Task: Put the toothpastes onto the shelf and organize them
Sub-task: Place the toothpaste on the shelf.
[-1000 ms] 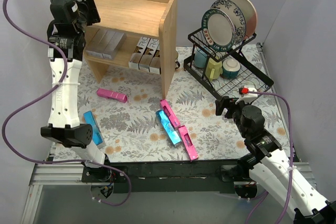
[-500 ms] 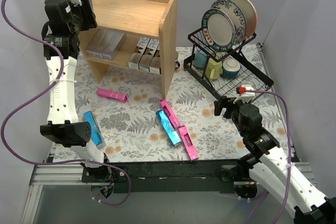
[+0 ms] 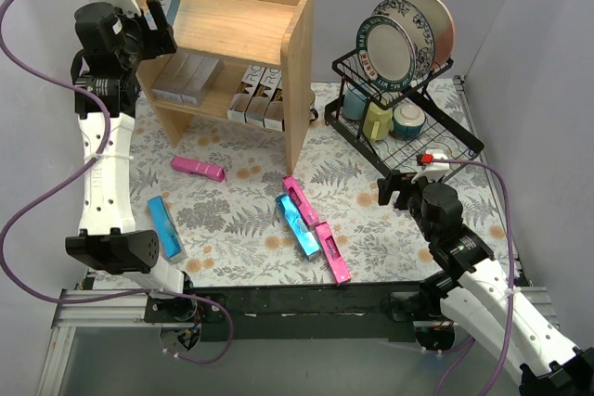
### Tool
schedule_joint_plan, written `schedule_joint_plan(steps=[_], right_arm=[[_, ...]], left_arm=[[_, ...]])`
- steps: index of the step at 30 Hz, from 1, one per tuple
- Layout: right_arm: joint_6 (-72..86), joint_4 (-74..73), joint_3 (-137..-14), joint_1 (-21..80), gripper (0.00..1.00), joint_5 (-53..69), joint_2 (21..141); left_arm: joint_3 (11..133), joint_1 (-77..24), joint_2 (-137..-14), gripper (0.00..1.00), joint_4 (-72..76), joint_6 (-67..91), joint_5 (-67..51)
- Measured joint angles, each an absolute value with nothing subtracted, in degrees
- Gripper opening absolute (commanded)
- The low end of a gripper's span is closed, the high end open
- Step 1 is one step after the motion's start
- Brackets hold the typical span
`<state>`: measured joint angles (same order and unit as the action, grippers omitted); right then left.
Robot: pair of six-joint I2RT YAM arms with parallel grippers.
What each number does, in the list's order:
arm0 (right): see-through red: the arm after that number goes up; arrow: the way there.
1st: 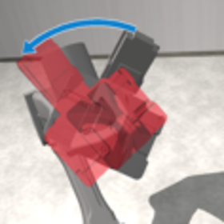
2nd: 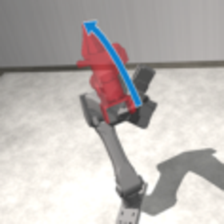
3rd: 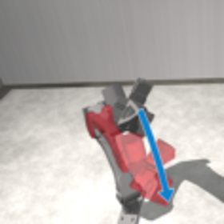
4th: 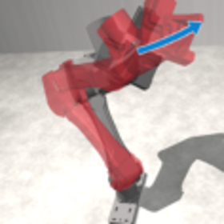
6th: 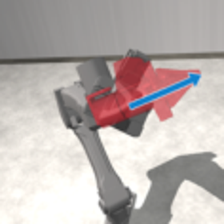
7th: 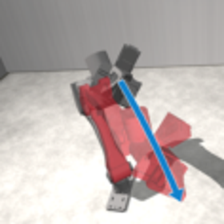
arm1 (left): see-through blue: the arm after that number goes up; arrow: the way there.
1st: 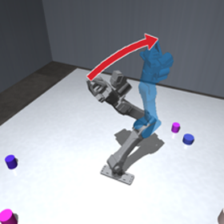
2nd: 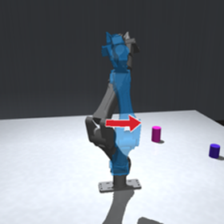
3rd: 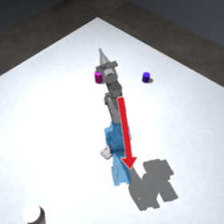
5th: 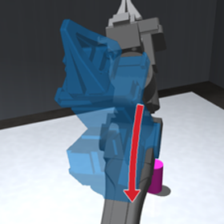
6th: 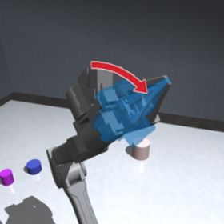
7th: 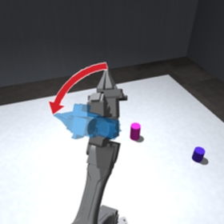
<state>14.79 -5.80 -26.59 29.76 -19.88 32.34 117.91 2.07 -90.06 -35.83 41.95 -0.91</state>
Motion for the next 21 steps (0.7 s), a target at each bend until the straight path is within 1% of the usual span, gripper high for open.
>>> schedule_joint_plan(steps=[4,9,12,13,17,19,21], right_arm=[[14.8,-5.8,-26.6,29.8,0.89,-19.7,32.2],[14.8,-5.8,-26.5,29.8,0.89,-19.7,32.1],[14.8,-5.8,-26.5,29.8,0.88,-19.7,31.9],[14.8,-5.8,-26.5,29.8,0.89,-19.7,31.9],[14.8,-5.7,-26.5,29.8,0.89,-19.7,31.9],[14.8,-5.7,-26.5,29.8,0.89,-19.7,31.9],[14.8,-5.7,-26.5,29.8,0.89,-19.7,31.9]], left_arm=[[115.8,2.1,-87.7,0.80,-34.2,42.5,0.3],[110.2,2.1,-83.7,0.77,-31.5,43.0,1.3],[108.4,2.1,-82.8,0.71,-30.9,43.4,1.5],[108.1,2.1,-82.8,0.67,-30.8,43.5,1.5],[106.1,2.1,-82.8,0.61,-29.4,43.6,2.3],[105.3,2.1,-82.8,0.60,-28.9,43.6,2.7],[105.3,2.1,-82.9,0.56,-28.4,43.4,3.3]])
